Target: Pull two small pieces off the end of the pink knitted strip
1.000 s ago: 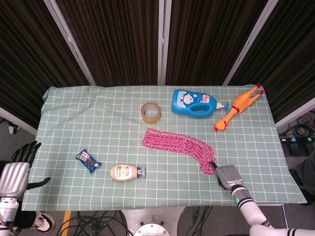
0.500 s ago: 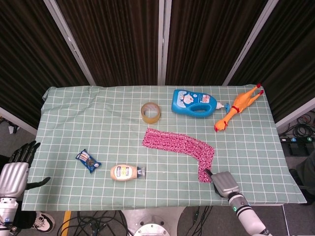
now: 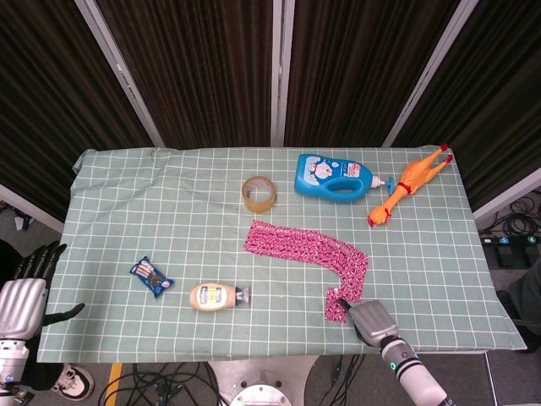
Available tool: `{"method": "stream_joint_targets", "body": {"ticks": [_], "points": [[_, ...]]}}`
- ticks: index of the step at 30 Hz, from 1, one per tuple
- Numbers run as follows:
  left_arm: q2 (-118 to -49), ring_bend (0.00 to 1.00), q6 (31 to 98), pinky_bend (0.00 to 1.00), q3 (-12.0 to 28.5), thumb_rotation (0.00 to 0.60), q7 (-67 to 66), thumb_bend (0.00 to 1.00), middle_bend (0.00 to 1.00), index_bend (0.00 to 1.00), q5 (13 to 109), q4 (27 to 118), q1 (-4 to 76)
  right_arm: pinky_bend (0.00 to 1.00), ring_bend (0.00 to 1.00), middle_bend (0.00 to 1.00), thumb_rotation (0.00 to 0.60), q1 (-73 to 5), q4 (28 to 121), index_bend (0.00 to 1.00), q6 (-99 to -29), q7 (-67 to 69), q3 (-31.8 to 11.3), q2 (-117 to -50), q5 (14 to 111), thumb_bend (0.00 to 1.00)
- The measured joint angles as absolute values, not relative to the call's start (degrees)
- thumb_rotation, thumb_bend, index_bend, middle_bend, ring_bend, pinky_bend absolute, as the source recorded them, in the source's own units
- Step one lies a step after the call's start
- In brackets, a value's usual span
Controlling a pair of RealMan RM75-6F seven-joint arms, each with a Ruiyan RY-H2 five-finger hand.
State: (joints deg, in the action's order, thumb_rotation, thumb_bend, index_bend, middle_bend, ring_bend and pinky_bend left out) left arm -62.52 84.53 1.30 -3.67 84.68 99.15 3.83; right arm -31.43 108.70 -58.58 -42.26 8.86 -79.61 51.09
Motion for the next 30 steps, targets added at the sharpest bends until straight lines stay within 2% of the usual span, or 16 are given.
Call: {"method": "stream_joint_targets", "body": {"ticks": [18,30], "points": [[-61.87,0.00,84.87,0.12,1.75,0.548,-2.66,0.05,0.02,0.05,83.87,98.78,3.54,0.74,0.84,0.95,0.600,-36.17,108.70,0.12,-57.45,-44.11,5.63,-83.69,47.42,1.00],[-61.97,0.00,84.95,0.12,1.73,0.549,-2.19,0.05,0.02,0.05,84.17,98.37,3.46,0.74,0.84,0.95,0.600,-33.51,110.31,0.12,-62.61,-41.02,7.36,-79.33,51.57,1.00]]}}
